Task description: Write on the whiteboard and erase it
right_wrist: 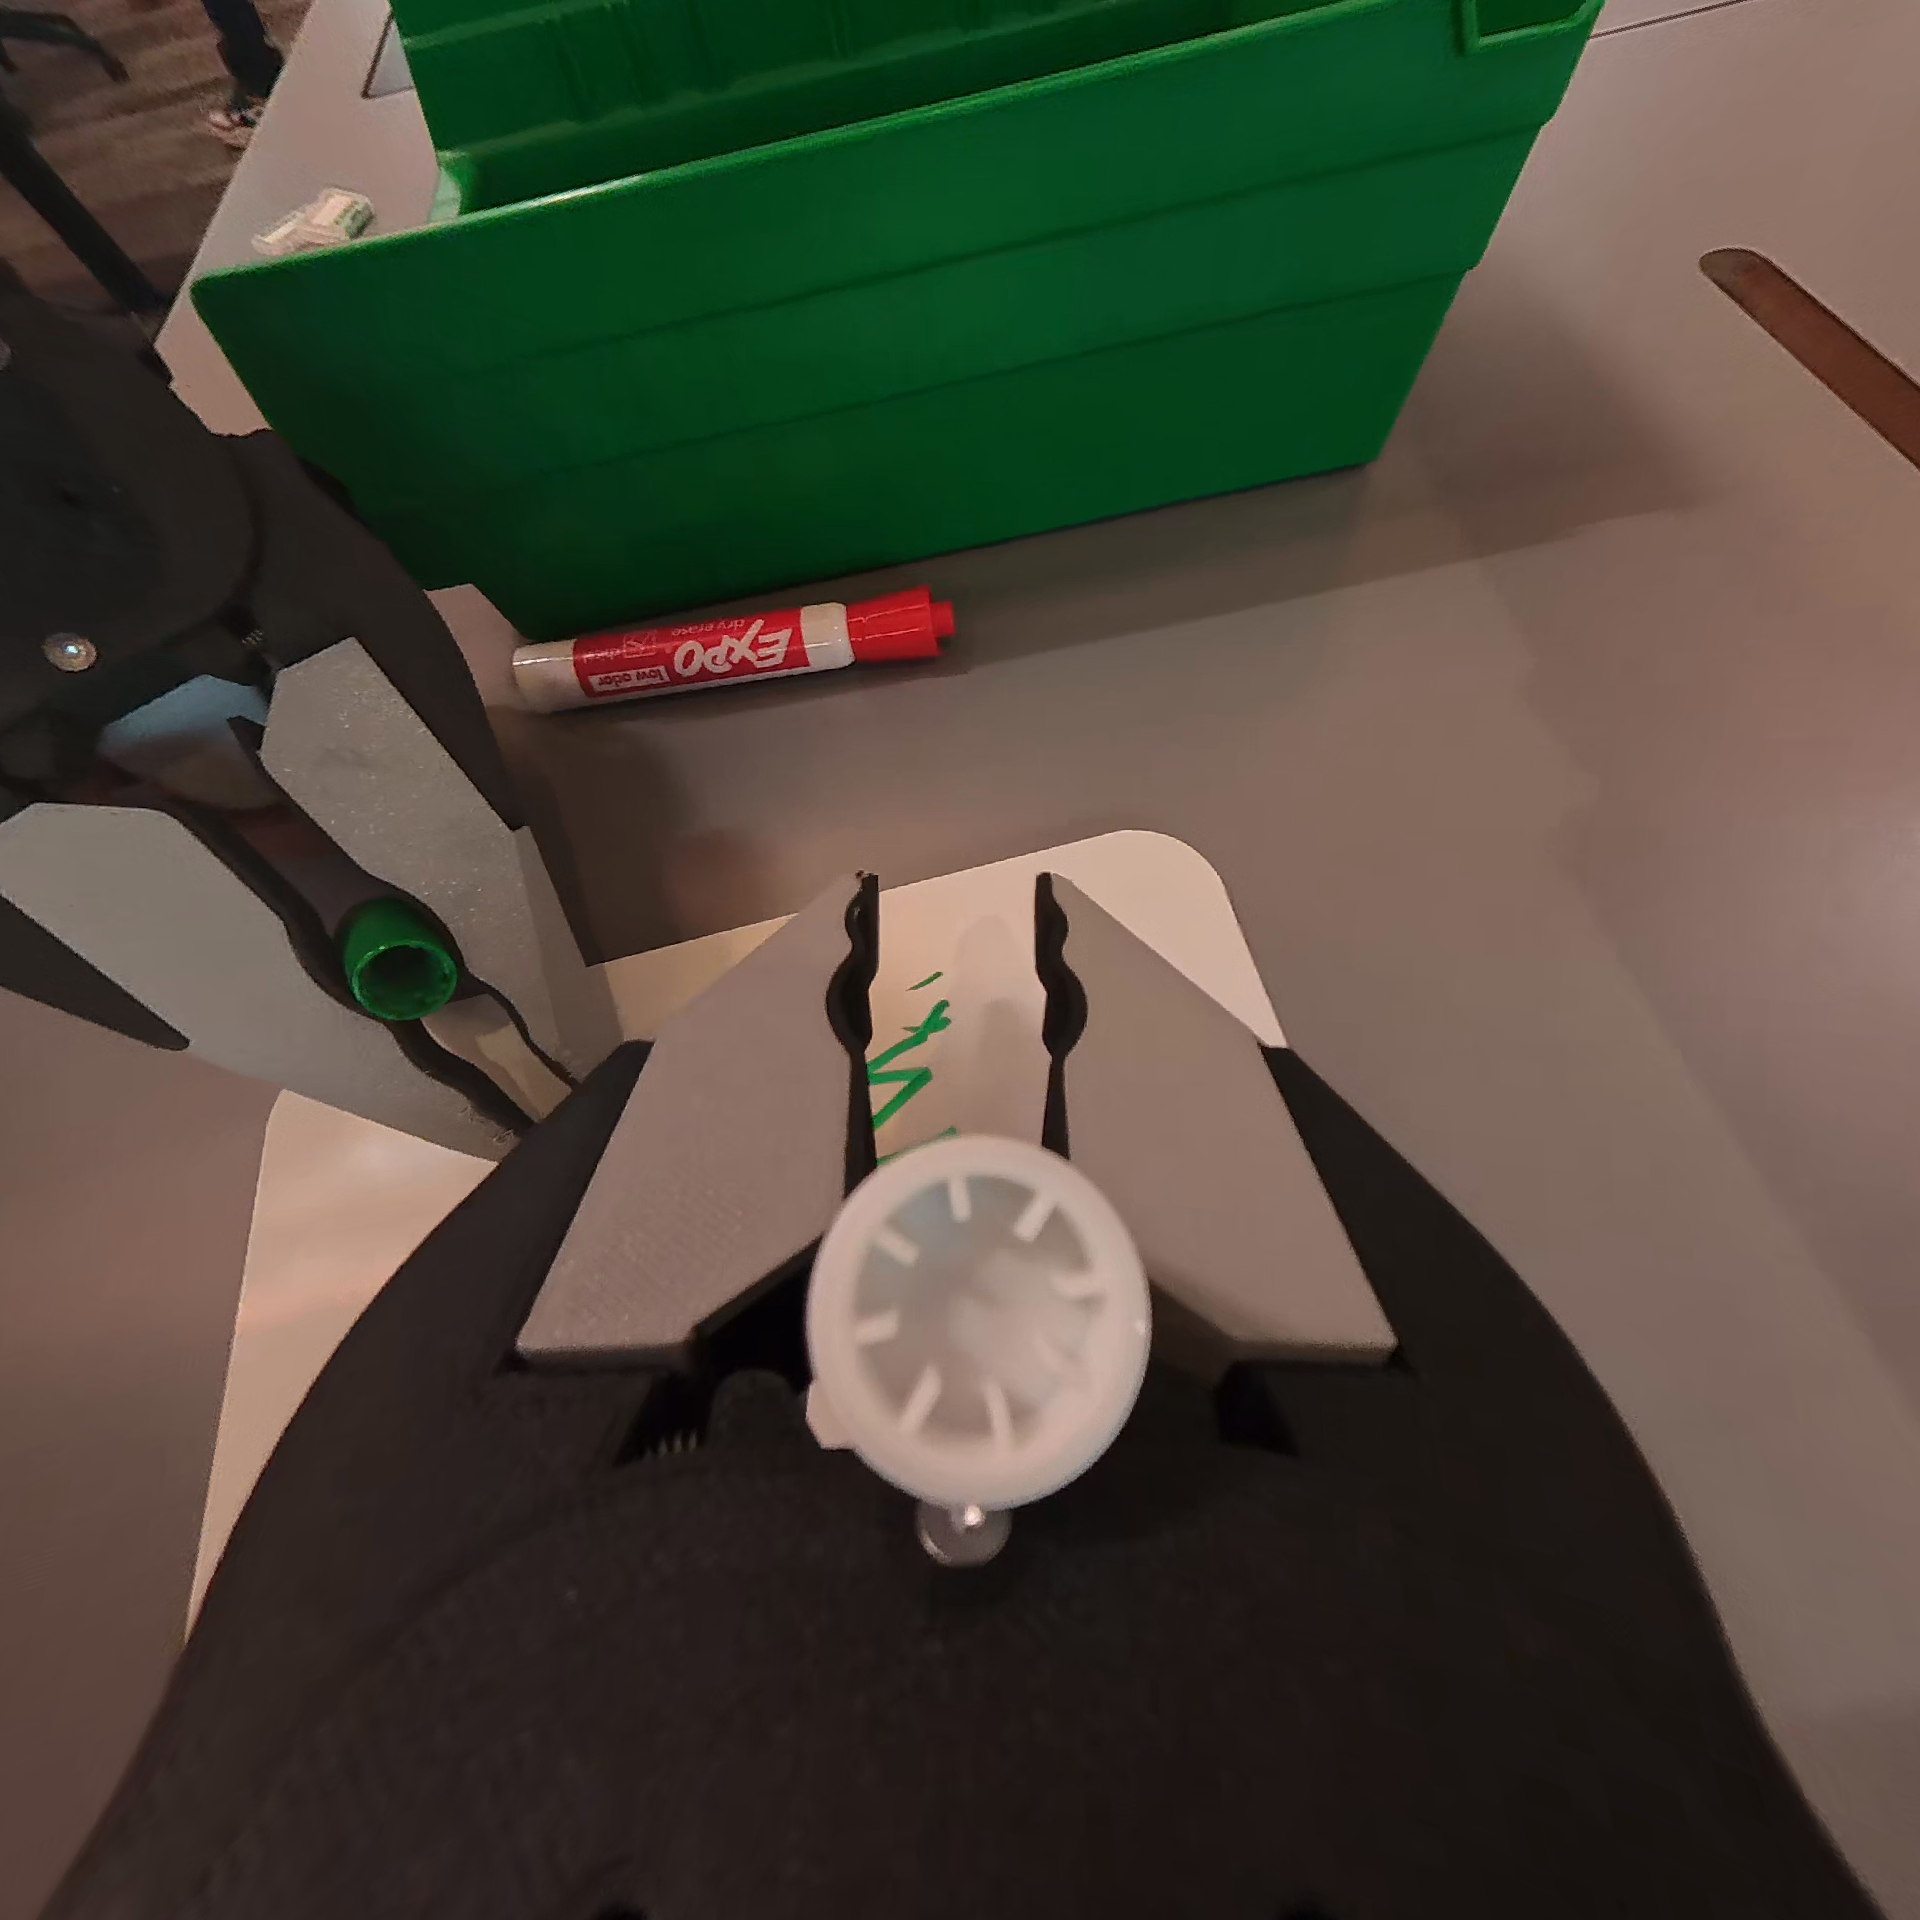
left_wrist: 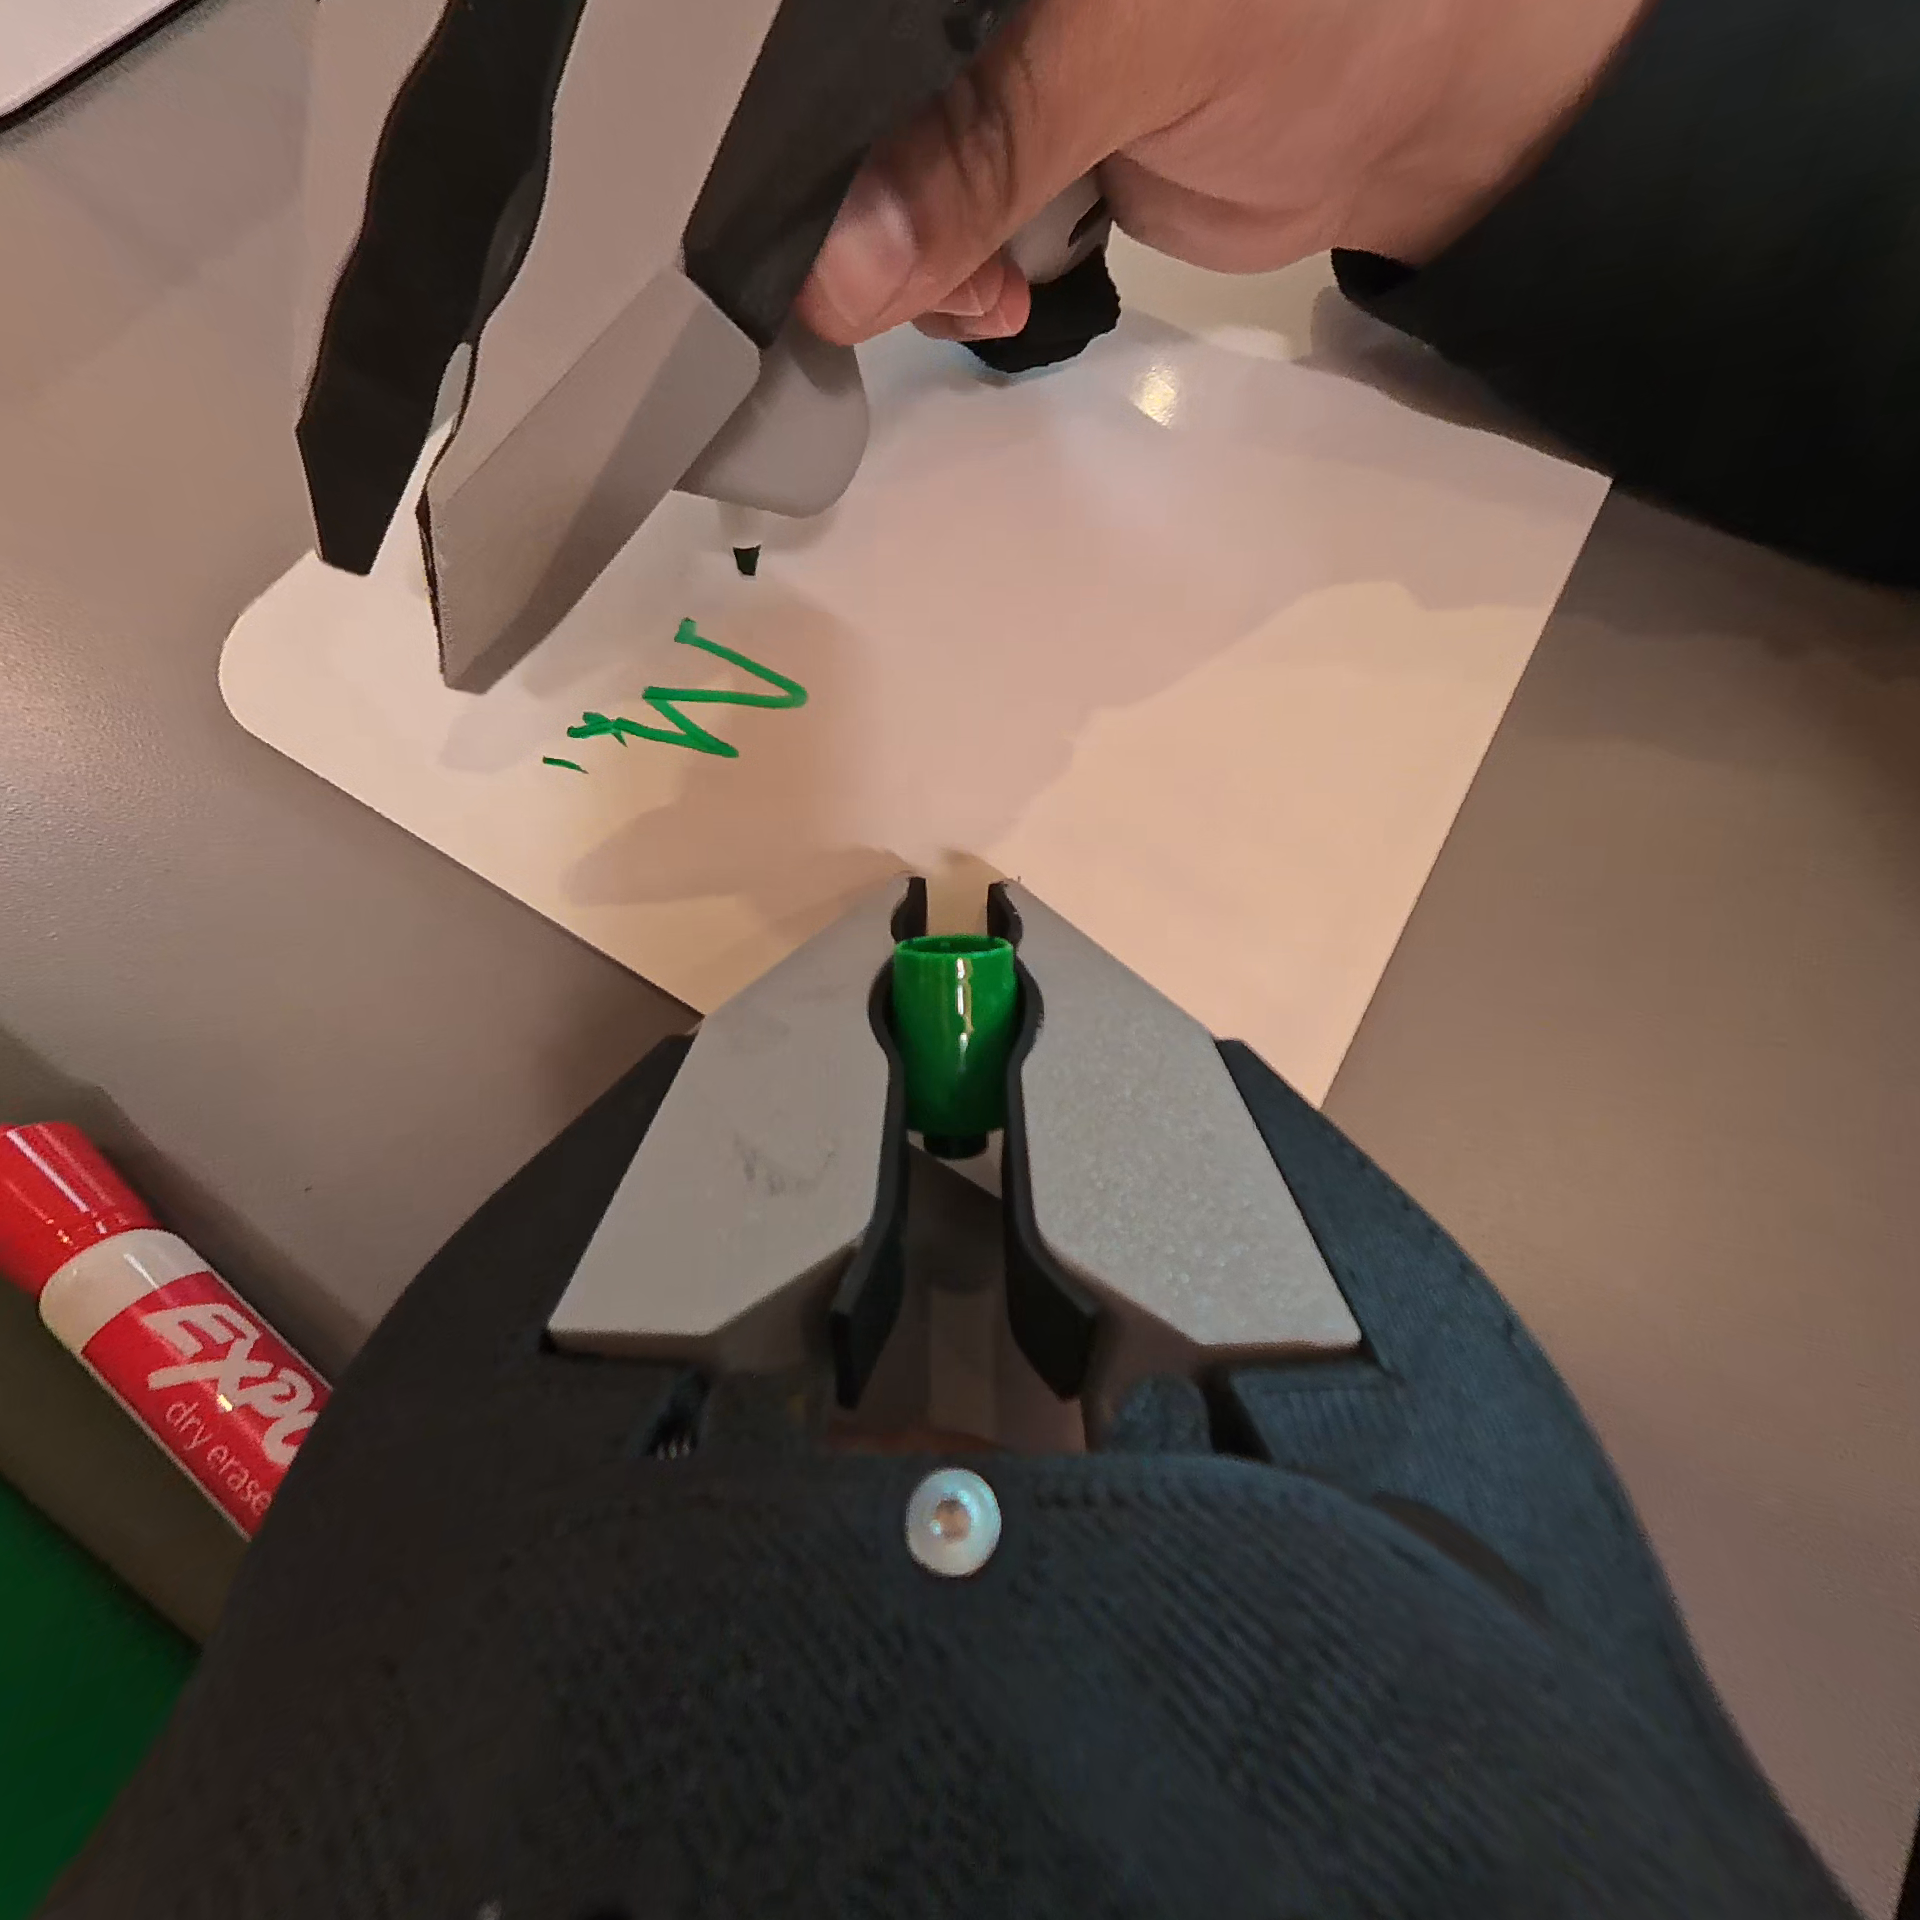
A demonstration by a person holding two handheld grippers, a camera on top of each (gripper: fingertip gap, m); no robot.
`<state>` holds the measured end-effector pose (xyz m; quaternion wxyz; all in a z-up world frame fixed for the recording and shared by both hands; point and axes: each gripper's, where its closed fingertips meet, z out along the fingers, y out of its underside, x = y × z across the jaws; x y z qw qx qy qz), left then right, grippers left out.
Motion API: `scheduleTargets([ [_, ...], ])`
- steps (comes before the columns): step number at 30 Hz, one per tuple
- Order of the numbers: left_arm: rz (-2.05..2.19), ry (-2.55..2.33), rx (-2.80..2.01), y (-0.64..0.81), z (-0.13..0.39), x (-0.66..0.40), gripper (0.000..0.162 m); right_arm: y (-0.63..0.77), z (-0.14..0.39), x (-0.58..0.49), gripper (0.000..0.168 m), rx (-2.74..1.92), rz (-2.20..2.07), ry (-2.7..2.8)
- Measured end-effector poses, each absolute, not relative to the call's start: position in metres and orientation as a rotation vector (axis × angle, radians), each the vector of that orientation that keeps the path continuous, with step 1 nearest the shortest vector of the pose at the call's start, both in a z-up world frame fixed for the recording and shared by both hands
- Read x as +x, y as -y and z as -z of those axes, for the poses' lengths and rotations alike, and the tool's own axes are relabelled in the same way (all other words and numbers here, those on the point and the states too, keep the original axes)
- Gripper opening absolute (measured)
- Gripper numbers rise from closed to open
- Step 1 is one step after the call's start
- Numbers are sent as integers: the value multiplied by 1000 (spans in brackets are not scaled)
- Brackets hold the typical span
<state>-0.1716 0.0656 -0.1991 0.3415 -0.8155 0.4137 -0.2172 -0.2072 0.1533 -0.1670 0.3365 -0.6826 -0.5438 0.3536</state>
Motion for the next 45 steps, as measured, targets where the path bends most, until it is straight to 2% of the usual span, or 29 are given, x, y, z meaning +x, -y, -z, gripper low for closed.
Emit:
scheduleTargets([
  [38,578,-1069,-2120,-66,199,-171,10,-130,173,-195,29,-1788,-899,1457],
  [45,579,-1063,-2119,-66,199,-171,10,-147,159,-192,28,-1754,-884,1344],
])
